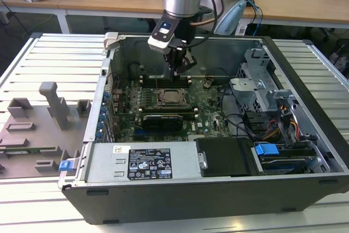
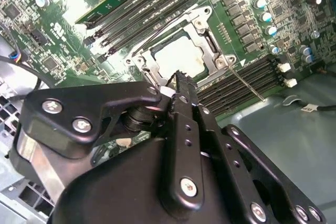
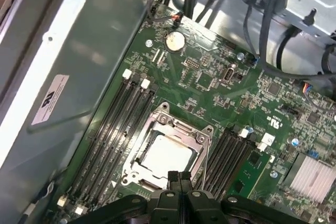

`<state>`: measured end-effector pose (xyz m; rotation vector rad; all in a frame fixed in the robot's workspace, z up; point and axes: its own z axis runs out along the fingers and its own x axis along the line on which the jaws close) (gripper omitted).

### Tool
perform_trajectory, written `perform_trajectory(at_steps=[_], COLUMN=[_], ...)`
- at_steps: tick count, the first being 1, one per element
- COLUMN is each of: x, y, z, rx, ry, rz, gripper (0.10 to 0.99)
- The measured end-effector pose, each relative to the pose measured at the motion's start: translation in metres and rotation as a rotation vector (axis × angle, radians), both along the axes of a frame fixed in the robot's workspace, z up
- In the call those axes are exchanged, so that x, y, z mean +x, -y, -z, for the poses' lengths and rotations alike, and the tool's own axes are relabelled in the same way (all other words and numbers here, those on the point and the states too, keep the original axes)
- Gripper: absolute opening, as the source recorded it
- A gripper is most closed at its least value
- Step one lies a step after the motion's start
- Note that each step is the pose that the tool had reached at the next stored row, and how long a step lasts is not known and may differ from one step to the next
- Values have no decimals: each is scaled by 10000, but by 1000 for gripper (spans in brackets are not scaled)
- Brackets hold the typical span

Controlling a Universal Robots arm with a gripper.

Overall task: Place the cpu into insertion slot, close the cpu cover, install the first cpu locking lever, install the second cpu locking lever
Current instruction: 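Install the first cpu locking lever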

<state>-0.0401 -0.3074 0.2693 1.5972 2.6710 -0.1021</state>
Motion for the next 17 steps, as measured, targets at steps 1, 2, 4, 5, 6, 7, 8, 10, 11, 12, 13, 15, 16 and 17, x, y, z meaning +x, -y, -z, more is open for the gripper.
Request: perform_trajectory(at_steps=[1,2,4,5,6,7,8,10,11,12,13,15,16,17], x=[0,0,0,0,0,0,0,0,0,0,0,0,0,0], y=[0,0,0,0,0,0,0,0,0,0,0,0,0,0], z=[0,0,0,0,0,0,0,0,0,0,0,0,0,0], rx=[1,0,0,1,0,0,0,0,1,0,0,0,0,0], ry=[1,0,0,0,0,0,0,0,0,0,0,0,0,0], rz=[-165,-287,-509,-584,-717,-848,-977,-1137,-1266,-1367,-1446,-1684,-1756,-1856], gripper=[106,106,106,106,106,106,106,106,106,106,106,106,106,106])
